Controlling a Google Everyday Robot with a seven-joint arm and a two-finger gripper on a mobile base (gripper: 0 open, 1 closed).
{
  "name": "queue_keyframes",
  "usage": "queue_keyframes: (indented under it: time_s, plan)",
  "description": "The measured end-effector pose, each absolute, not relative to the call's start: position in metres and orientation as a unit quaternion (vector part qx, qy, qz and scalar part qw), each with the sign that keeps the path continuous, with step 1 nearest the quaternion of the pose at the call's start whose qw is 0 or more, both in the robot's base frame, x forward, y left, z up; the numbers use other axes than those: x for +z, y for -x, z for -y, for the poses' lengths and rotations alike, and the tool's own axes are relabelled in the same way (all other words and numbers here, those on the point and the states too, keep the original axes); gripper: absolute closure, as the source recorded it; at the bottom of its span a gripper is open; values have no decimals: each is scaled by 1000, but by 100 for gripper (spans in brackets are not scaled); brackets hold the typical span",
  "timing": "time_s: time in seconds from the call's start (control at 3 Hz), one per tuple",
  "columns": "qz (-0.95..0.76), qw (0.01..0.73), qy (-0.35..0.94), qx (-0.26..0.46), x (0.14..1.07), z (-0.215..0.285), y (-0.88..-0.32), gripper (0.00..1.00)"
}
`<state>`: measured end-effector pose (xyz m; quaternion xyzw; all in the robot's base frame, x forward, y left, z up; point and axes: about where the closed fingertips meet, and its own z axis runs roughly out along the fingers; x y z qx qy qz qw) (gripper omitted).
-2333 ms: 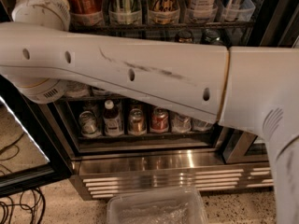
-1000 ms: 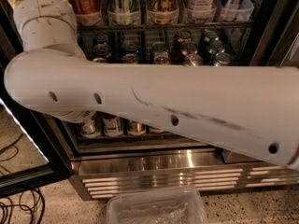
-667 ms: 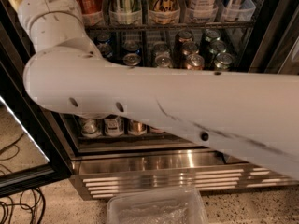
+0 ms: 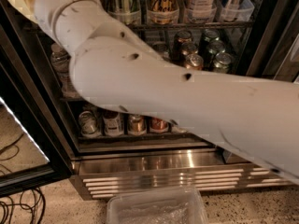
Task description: Pick coke can from top shelf of fridge
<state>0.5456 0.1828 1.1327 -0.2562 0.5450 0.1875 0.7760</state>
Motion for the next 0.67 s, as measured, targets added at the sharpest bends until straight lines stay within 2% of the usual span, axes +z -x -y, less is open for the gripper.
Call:
queue_keyframes:
  time_s: [0.33,0.67]
  plan:
    - [-571,732,311,203,1102,-178,-531,100]
    - [-571,732,311,203,1102,-178,-531,100]
